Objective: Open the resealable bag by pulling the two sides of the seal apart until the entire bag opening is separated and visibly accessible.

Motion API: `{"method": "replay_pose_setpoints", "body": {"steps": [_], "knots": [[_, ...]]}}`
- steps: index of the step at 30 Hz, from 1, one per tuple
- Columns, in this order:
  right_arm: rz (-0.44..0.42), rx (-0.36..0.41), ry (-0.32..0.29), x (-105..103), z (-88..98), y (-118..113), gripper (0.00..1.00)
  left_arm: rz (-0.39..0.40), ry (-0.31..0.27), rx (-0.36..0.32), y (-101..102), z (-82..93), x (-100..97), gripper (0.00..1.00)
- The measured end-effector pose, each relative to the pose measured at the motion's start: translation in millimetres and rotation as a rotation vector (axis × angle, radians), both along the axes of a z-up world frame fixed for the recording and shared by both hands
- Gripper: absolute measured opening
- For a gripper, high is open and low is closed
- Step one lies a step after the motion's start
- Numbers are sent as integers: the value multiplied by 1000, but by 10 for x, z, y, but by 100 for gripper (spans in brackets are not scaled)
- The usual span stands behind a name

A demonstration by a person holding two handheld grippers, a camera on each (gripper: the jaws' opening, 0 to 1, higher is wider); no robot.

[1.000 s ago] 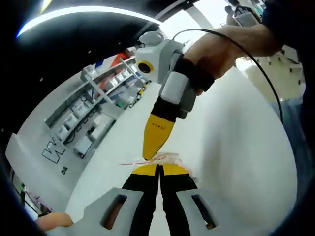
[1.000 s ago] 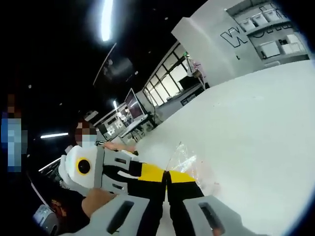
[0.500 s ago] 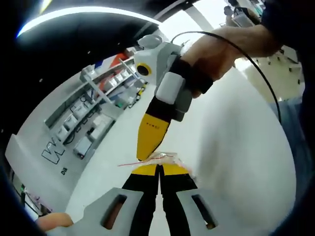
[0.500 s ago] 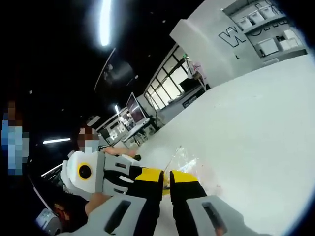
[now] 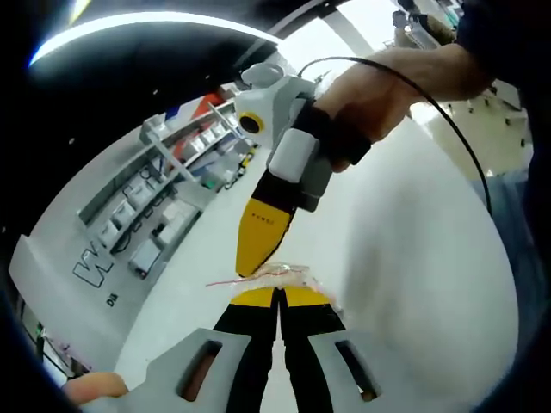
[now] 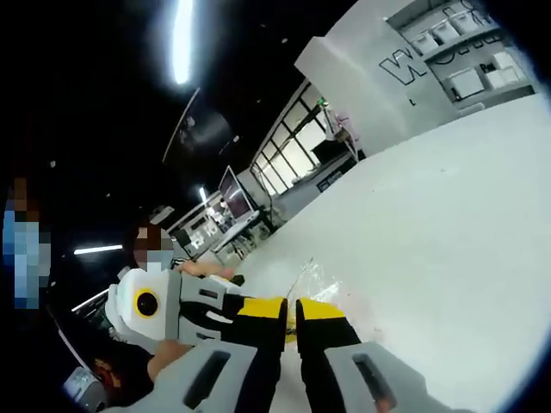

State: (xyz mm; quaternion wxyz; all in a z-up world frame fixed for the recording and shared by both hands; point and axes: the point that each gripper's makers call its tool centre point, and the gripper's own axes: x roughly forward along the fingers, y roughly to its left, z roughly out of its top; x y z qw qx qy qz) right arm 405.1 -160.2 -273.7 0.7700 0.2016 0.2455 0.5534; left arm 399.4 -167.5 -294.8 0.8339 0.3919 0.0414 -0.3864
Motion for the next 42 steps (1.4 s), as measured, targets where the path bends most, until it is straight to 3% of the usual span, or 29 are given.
{"method": "replay_pose_setpoints", "body": {"steps": [24,42], "knots": [[12,-28,-15,-23,-4,2,1,-7,-7,13,-13,1,-18,1],[29,-42,13,-25,-58,-20,0,-15,-15,28,-45,5,-14,1]]}}
